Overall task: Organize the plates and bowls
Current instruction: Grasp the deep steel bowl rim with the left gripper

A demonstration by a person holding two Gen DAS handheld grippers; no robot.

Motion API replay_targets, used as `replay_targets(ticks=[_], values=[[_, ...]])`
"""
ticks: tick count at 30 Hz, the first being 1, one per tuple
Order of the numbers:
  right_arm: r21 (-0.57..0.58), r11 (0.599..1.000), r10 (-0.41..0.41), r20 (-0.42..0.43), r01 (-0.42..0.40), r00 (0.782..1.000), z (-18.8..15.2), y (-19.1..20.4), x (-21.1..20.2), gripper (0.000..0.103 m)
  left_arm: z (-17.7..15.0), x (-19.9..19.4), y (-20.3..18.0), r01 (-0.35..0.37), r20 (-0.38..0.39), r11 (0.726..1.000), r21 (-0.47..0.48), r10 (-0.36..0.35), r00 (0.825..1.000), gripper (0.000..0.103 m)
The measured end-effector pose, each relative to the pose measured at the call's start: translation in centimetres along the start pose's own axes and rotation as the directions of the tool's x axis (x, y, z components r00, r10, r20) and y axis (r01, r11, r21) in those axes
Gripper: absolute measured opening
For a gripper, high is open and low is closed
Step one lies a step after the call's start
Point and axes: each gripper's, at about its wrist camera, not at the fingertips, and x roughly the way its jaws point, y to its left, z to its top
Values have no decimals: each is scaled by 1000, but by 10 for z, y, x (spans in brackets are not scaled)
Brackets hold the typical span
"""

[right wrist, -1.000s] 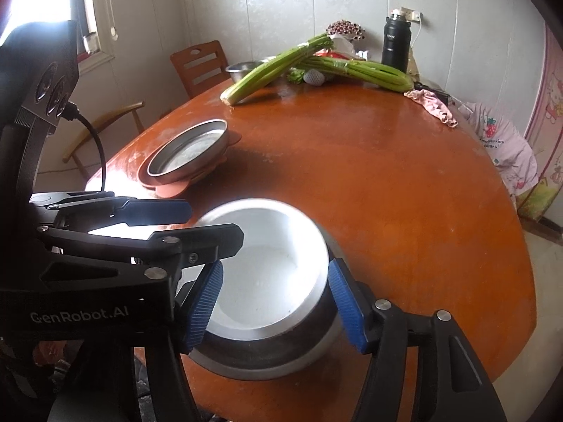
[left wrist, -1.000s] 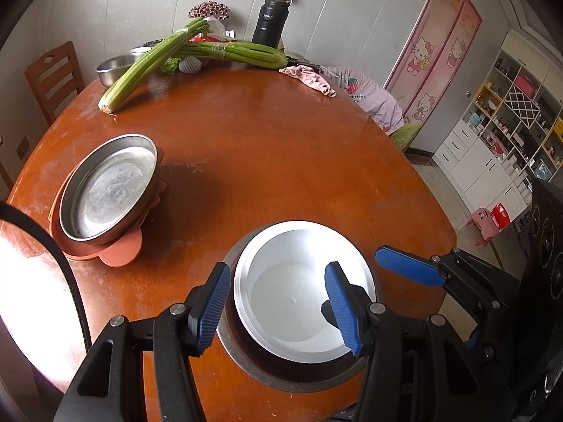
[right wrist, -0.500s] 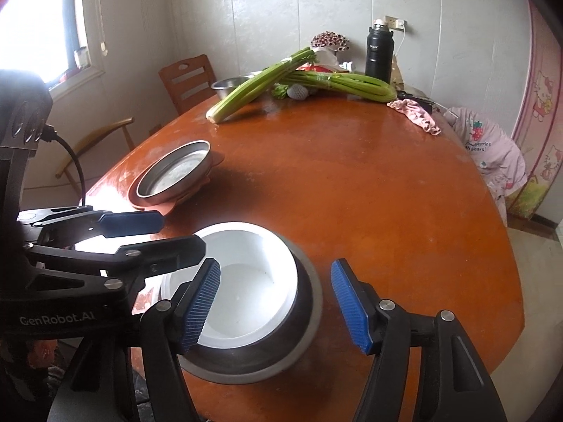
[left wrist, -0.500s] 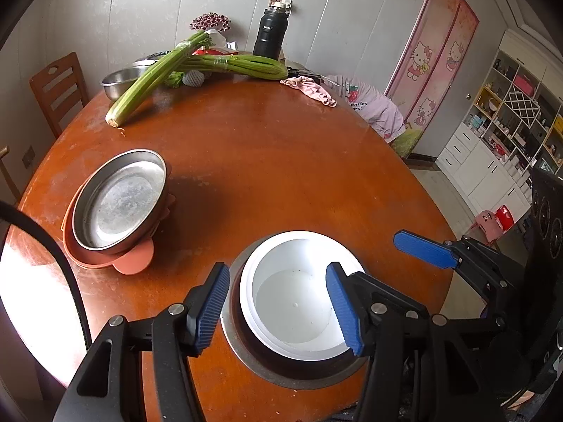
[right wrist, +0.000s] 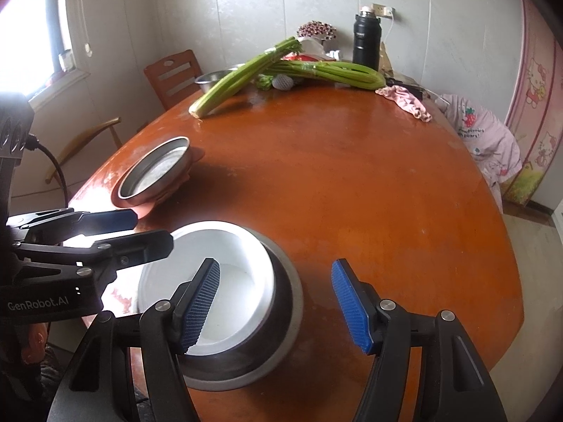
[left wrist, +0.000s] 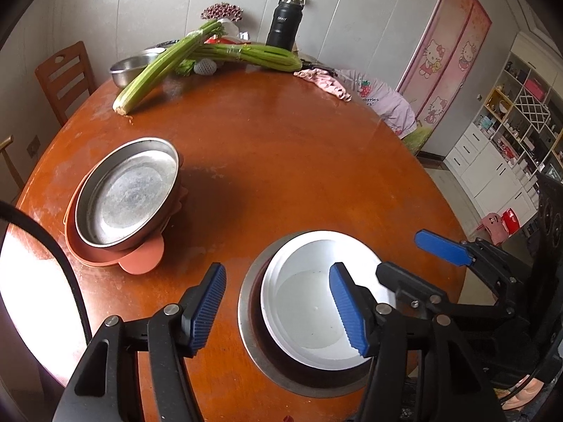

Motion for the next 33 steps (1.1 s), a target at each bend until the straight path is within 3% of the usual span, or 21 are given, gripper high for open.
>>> replay_targets(ticks=[33], values=[[37, 995, 102, -153, -98, 983, -34, 7, 35, 68, -16, 49, 15, 35, -123, 999, -38, -39, 992, 61]])
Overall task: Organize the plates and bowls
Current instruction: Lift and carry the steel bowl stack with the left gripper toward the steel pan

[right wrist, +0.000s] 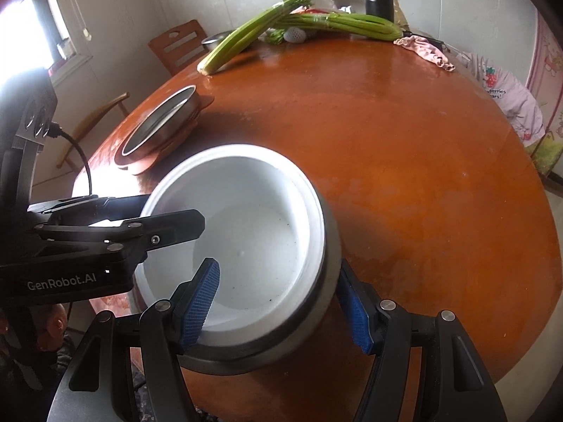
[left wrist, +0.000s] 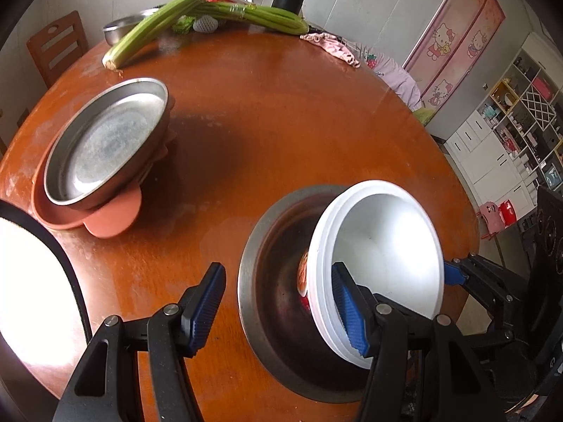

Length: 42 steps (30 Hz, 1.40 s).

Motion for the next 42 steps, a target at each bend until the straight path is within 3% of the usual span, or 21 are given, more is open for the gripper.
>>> replay_targets(ticks=[10, 16, 26, 42], values=[[13, 999, 48, -28, -48, 998, 1, 1, 7, 70, -2, 19, 4, 72, -53, 997, -38, -74, 996, 58], [15, 998, 55, -32, -55, 998, 3, 3, 8, 70, -1, 19, 1, 66, -44, 997, -33, -67, 997, 55], [-17, 998, 60, -8, -60, 998, 20, 15, 2, 70, 9, -4, 12, 60, 3, 997, -43, -60, 998, 55], [-111, 989, 107, 32, -103, 994, 81, 66, 1, 70, 41, -53, 62, 16, 100, 996, -86, -7, 995, 55]])
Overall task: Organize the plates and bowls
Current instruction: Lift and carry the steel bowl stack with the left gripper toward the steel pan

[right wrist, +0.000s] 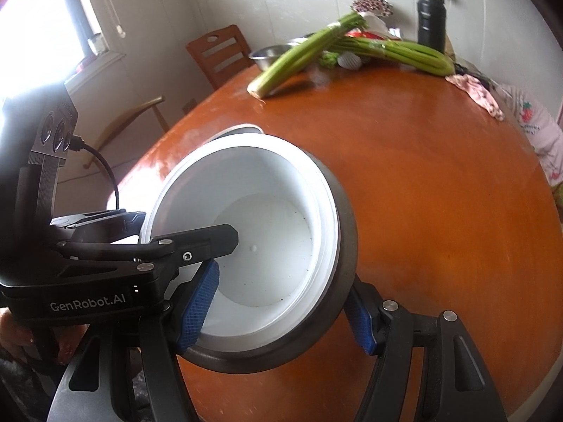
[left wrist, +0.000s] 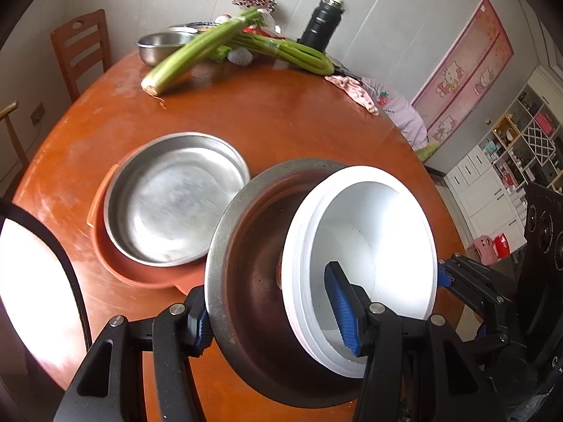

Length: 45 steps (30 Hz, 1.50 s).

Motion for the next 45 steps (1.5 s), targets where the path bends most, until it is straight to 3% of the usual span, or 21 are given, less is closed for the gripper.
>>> replay_targets(ticks=[22, 45], values=[[-100, 995, 21, 6, -20, 1000, 74, 44, 39, 70, 46, -21, 61, -54, 76, 997, -52, 58, 995, 55], [-109, 994, 8, -47, -13, 999, 97, 55, 81, 70, 59, -1, 96, -55, 58, 994, -89, 60, 997, 55]])
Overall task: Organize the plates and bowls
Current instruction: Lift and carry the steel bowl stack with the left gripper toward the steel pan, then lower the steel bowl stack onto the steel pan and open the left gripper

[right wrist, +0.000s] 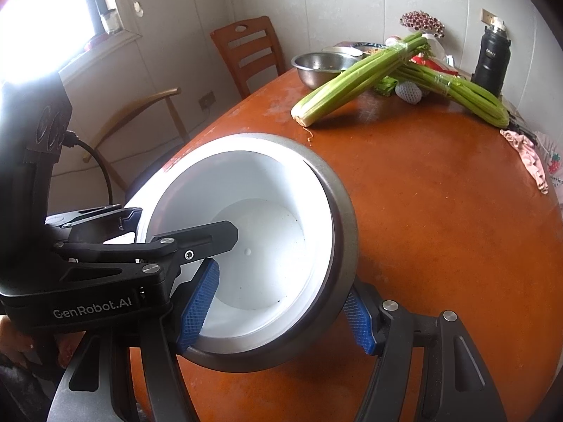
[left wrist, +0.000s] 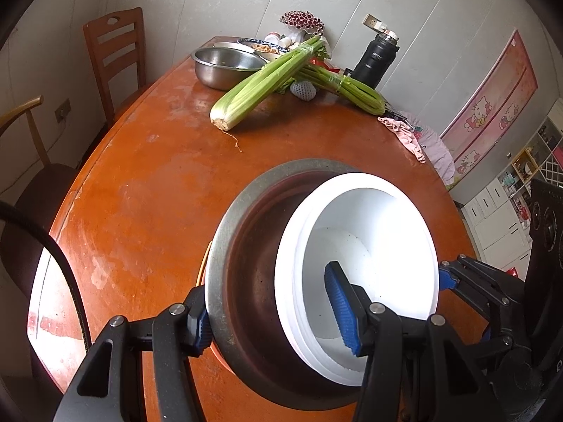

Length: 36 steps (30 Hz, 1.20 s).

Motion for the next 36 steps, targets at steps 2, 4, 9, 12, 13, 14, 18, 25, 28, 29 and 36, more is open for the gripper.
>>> replay_targets(ticks=[2, 4, 9, 12, 13, 14, 18, 25, 28, 29, 36], values=[[1, 1000, -5, -7, 5, 1000, 1, -1, 4, 70, -1, 2, 2, 4, -5, 1000, -4, -4, 1000, 55], [1, 1000, 0, -11, 0, 1000, 1, 0, 6, 70, -1, 4, 5, 6, -8, 1000, -12, -6, 1000, 55], [1, 1000, 2, -20, -2, 1000, 1, 0, 11, 70, -2, 9, 8, 5, -9, 1000, -22, -6, 1000, 55], [1, 1000, -2, -26, 2, 1000, 0, 1, 13, 70, -3, 11, 9, 6, -12, 1000, -25, -7, 1000, 55], [1, 1000, -4, -28, 4, 1000, 0, 1, 13, 70, -3, 11, 9, 7, -13, 1000, -27, -7, 1000, 55], [1, 1000, -5, -28, 5, 1000, 0, 1, 14, 70, -3, 12, 10, 8, -12, 1000, -27, -8, 1000, 55], [4, 1000, -6, -32, 6, 999, 0, 1, 18, 70, -4, 13, 10, -2, -11, 1000, -25, 2, 1000, 55], [-5, 1000, -21, -36, 21, 999, 0, 2, 22, 70, -6, 18, 11, -6, -15, 1000, -28, 6, 1000, 55], [-10, 999, -30, -36, 30, 999, -1, 2, 23, 70, -7, 19, 11, -10, -17, 1000, -25, 9, 1000, 55], [-14, 999, -36, -35, 36, 999, -1, 3, 24, 70, -7, 20, 11, -10, -17, 1000, -25, 10, 1000, 55], [-32, 998, -63, -36, 62, 997, -1, 5, 27, 70, -9, 23, 13, -20, -24, 999, -28, 19, 1000, 55]])
